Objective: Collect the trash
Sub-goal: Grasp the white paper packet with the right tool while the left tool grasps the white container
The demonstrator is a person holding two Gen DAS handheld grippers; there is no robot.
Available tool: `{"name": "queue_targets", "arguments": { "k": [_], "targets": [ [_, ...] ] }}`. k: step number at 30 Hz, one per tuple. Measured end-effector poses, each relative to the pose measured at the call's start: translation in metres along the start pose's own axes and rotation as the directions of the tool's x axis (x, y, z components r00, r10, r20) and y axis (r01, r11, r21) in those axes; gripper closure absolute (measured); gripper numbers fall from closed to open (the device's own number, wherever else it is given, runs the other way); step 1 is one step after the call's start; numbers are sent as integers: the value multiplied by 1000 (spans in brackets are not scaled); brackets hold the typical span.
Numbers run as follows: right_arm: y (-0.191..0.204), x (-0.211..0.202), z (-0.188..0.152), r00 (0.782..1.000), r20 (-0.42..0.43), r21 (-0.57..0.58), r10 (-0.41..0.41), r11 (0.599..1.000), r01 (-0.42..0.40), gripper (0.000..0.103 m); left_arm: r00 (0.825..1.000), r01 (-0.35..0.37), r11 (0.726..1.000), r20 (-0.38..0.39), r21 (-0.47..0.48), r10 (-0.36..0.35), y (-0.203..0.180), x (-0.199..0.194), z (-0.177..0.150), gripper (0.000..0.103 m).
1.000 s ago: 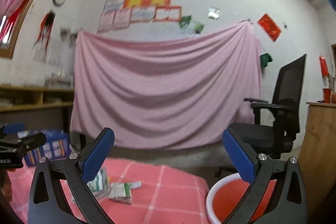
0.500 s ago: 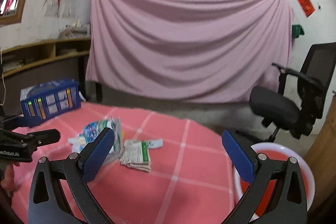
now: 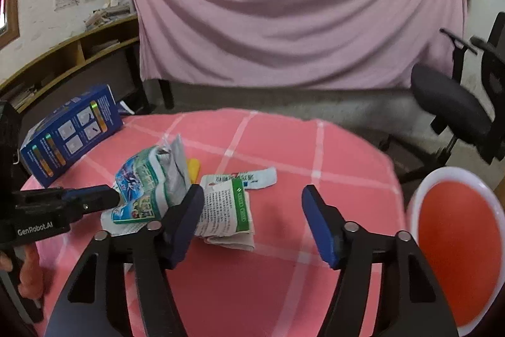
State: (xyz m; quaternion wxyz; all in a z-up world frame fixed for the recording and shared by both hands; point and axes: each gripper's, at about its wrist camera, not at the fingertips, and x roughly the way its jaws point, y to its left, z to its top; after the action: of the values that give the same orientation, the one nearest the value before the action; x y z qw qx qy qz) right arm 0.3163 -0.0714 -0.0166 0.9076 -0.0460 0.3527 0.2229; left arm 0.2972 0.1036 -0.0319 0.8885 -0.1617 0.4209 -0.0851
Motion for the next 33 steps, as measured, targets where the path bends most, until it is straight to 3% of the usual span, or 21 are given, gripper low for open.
{"name": "queue_targets", "arguments": {
  "k": [12, 14, 16, 21, 26, 30, 33],
  "targets": [
    [7, 35, -5, 977, -198, -42, 73, 996, -83, 42, 998, 43, 998, -51, -56, -45, 12, 9, 18, 87],
    [8, 34, -5, 978, -197, -46, 71, 996, -82, 44, 998, 40, 998, -52, -51, -43, 11, 9, 19, 96],
    [8, 32, -6, 978, -199, -53, 68, 995, -80, 54, 998, 34, 998, -52, -51, -37, 10, 10, 18, 96],
    [8, 25, -11, 979, -192, -71, 68, 994, -82, 54, 1000, 10, 1000, -2, -25, -10, 3, 0, 13, 96],
    [7, 8, -13, 989, -131, -63, 70, 995, -79, 54, 987, -113, 990, 127, 80, 103, -21, -28, -2, 96],
    [6, -12, -17, 996, -66, -70, 66, 995, -70, 54, 945, -280, 937, 230, 209, 231, -50, -46, -18, 96],
    [3, -24, -19, 998, -20, -66, 52, 996, -53, 54, 940, -298, 921, 245, 251, 237, -64, -49, -28, 96]
  ]
}}
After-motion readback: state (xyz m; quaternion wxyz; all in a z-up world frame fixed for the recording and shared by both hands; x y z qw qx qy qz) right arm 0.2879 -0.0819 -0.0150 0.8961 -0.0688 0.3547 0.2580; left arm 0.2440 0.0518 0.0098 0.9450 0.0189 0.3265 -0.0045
